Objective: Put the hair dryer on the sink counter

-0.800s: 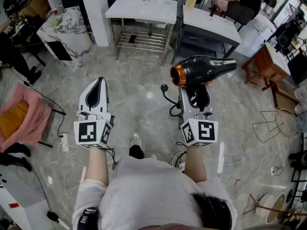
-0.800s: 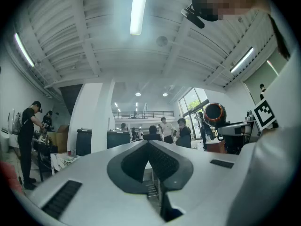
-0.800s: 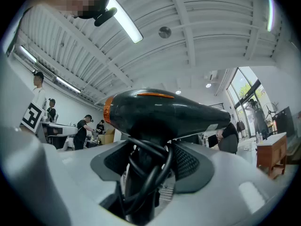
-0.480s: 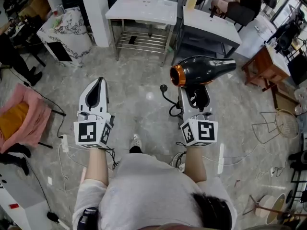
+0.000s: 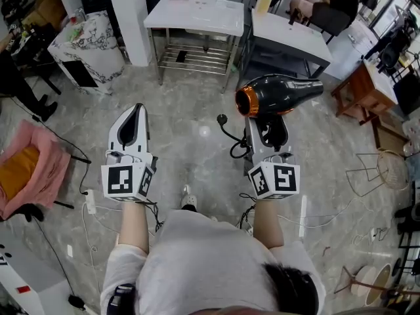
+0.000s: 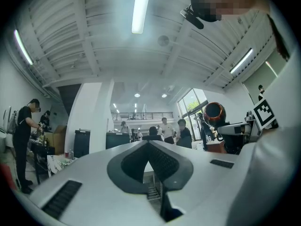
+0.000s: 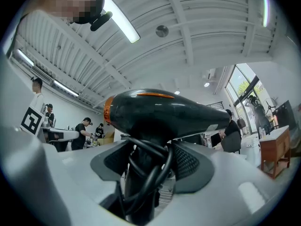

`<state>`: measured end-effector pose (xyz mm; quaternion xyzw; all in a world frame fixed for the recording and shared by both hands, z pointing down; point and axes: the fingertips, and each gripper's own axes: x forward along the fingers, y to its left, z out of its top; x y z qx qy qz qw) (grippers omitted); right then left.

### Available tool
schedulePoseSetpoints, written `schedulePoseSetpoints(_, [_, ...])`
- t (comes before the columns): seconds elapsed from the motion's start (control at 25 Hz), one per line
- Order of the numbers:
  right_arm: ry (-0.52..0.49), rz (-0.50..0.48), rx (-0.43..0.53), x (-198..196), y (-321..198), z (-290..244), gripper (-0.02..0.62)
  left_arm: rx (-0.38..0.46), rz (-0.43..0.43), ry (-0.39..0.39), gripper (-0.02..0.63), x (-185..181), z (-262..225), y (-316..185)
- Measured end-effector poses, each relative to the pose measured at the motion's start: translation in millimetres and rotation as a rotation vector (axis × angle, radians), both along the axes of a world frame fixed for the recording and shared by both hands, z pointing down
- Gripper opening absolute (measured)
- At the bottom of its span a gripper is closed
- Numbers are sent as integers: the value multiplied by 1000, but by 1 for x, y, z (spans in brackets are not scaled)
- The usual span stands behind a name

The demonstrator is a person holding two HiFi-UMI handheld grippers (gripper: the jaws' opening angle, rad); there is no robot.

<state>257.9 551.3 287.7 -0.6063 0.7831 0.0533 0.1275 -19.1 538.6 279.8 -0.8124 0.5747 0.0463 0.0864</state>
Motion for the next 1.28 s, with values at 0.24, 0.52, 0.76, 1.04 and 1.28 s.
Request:
schedulePoseSetpoints(0.24, [26, 9, 30, -20, -37, -10, 279, 23, 12, 3, 6, -19, -10, -41])
schedulePoseSetpoints(0.52, [21, 14, 25, -46, -83, -9, 279, 36, 31, -10, 6, -38, -8, -92])
schedulePoseSetpoints(0.76, [28, 13, 12, -51, -126, -1, 278, 36, 48, -3, 6, -37, -3, -136])
schedulePoseSetpoints(1.04, [45, -8, 27, -41, -225, -2, 278, 29, 16, -3, 6, -30, 1, -225])
schedulePoseSetpoints(1.28, [42, -45, 51, -29, -313, -8, 278, 48, -1, -1, 6, -11, -5, -306])
